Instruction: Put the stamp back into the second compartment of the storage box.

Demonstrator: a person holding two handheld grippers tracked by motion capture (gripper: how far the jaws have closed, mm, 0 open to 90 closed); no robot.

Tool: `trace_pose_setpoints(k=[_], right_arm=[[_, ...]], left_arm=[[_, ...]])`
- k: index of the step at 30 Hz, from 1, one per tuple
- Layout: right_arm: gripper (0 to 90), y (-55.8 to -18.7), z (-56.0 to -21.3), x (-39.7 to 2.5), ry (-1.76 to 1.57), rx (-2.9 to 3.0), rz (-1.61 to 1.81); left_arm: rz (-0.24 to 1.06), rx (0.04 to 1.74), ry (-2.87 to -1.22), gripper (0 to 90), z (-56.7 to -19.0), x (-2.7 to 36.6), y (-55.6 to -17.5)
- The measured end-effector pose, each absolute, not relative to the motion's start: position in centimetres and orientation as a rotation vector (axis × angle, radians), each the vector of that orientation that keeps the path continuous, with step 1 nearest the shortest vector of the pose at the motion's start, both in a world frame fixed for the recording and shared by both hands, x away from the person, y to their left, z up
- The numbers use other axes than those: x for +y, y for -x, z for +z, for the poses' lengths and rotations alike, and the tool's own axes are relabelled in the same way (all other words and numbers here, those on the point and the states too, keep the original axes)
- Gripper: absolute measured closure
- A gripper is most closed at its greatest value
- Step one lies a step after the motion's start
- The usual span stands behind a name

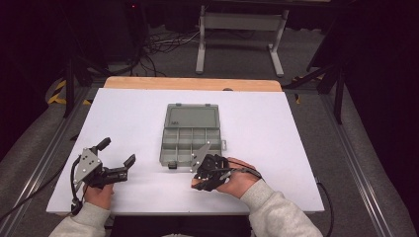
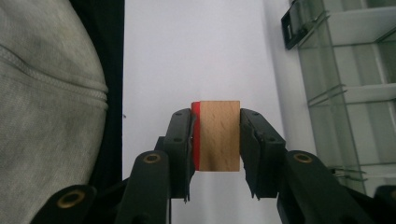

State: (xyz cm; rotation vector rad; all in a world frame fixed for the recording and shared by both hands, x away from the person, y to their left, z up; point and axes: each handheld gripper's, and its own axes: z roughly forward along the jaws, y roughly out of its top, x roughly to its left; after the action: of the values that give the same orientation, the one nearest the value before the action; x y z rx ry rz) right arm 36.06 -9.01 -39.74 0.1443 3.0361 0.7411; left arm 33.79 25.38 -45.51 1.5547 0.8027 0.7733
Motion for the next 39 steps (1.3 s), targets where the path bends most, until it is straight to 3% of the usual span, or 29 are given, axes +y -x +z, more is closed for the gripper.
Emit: trace_pose_setpoints(k=[39], right_arm=[[66.3, -38.3, -36.5, -10.6, -0.336, 2.782, 1.094]], left_arm=[[0.773, 0.806, -1.553, 0.4, -45.5, 25.4, -33.8]])
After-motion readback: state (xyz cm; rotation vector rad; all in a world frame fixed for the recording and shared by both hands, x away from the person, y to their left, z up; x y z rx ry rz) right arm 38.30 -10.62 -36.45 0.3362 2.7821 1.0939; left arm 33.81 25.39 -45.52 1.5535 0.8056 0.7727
